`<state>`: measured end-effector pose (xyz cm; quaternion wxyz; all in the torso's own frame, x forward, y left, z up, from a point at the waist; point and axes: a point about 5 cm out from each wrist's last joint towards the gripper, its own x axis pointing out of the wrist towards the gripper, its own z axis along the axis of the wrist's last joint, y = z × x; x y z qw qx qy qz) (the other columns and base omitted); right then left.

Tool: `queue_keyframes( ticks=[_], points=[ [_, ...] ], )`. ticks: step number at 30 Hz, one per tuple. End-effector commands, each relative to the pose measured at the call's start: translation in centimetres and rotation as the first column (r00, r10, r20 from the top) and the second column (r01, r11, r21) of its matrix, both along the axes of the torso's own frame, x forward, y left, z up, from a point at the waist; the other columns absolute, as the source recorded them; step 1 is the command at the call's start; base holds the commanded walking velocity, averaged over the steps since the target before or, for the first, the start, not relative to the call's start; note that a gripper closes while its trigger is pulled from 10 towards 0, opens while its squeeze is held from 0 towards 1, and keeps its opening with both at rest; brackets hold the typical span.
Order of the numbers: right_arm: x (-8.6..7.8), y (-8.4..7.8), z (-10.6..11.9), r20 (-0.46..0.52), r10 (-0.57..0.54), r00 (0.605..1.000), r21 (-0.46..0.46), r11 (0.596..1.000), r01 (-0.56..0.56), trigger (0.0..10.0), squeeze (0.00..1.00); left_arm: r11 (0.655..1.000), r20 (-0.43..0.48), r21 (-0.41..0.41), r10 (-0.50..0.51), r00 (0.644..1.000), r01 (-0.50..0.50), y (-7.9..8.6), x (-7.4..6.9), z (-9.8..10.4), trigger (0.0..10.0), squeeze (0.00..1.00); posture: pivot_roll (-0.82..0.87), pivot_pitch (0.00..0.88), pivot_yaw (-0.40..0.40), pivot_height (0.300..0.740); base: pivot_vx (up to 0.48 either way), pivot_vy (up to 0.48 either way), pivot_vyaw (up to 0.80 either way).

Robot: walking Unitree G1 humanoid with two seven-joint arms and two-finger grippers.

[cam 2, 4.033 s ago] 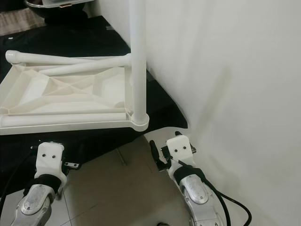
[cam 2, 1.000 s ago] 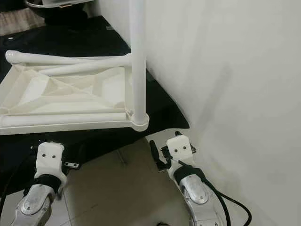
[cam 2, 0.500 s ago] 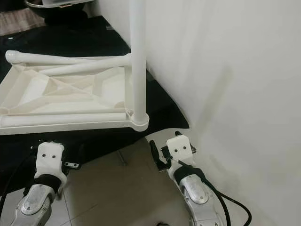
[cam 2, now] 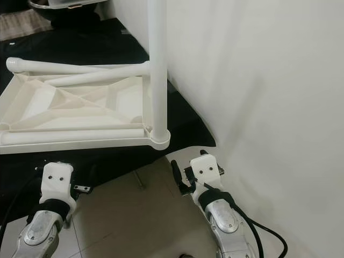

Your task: Building children table

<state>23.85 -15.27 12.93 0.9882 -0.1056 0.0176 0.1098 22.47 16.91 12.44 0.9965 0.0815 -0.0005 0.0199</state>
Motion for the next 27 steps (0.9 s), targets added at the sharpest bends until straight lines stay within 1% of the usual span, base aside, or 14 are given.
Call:
queue_keyframes(
  ticks=[1, 27],
  points=[
    [1.24, 0.44, -0.68, -0.069, -0.017, 0.997, 0.1, 0.995, 0.024, 10.0, 0.0, 0.998, -0.1, 0.048, -0.026, 0.995, 0.031, -1.2, 1.91, -0.58, 10.0, 0.0, -0.08, 0.144, -0.003, 0.74, 0.0, 0.0, 0.0],
    [1.23, 0.42, -0.66, -0.071, -0.017, 0.997, 0.102, 0.994, 0.024, 10.0, 0.0, 0.998, -0.101, 0.049, -0.026, 0.995, 0.031, -1.24, 1.94, -0.55, 10.0, 0.0, -0.08, 0.146, -0.004, 0.74, 0.0, 0.0, 0.0]
  ],
)
